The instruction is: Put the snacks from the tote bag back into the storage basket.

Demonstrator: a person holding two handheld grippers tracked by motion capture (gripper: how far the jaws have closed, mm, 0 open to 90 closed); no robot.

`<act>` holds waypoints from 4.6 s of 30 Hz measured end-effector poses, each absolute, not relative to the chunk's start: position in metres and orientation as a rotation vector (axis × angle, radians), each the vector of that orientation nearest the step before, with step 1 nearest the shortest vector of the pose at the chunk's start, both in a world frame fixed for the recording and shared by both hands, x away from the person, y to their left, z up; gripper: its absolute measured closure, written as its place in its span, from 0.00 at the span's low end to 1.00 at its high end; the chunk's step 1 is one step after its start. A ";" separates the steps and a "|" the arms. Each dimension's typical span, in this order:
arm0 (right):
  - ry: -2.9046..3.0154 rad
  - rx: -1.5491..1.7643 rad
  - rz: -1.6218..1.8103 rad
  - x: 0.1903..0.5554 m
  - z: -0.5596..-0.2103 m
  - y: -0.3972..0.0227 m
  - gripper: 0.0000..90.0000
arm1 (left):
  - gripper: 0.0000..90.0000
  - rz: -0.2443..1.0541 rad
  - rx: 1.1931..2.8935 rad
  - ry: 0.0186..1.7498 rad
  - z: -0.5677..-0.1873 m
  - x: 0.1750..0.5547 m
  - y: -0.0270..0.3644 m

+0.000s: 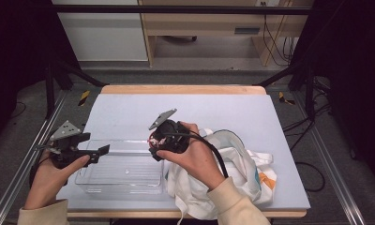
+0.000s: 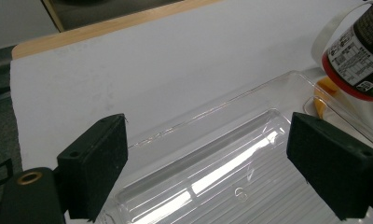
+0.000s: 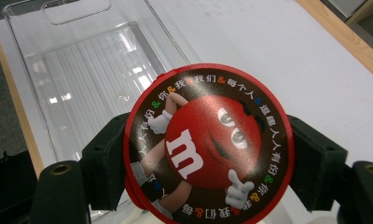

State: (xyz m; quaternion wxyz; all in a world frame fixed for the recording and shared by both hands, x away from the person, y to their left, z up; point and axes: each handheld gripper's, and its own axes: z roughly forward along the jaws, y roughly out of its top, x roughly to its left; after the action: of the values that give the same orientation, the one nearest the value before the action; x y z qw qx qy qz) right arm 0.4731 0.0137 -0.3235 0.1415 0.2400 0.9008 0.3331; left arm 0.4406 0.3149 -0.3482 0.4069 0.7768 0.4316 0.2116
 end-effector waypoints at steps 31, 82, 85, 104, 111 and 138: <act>2.642 0.640 0.961 0.474 -0.336 0.039 0.28 | 0.11 0.532 1.980 1.094 -0.351 0.442 0.314; 2.725 0.613 0.849 0.476 -0.376 0.053 0.28 | 0.11 0.531 1.985 1.088 -0.351 0.442 0.314; 2.726 0.611 0.848 0.477 -0.378 0.054 0.28 | 0.11 0.531 1.984 1.088 -0.351 0.442 0.314; 2.744 0.622 0.821 0.480 -0.390 0.056 0.28 | 0.11 0.527 1.989 1.086 -0.352 0.442 0.313; 2.749 0.620 0.809 0.479 -0.393 0.057 0.28 | 0.11 0.530 1.989 1.087 -0.352 0.442 0.314; 2.772 0.619 0.777 0.482 -0.401 0.059 0.28 | 0.12 0.528 1.988 1.089 -0.352 0.442 0.316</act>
State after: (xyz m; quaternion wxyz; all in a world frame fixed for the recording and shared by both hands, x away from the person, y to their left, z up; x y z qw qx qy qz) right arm 0.4818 0.0594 -0.4007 0.0982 0.2091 0.9368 0.2627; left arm 0.4420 0.3156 -0.3516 0.3962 0.7843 0.4296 0.2084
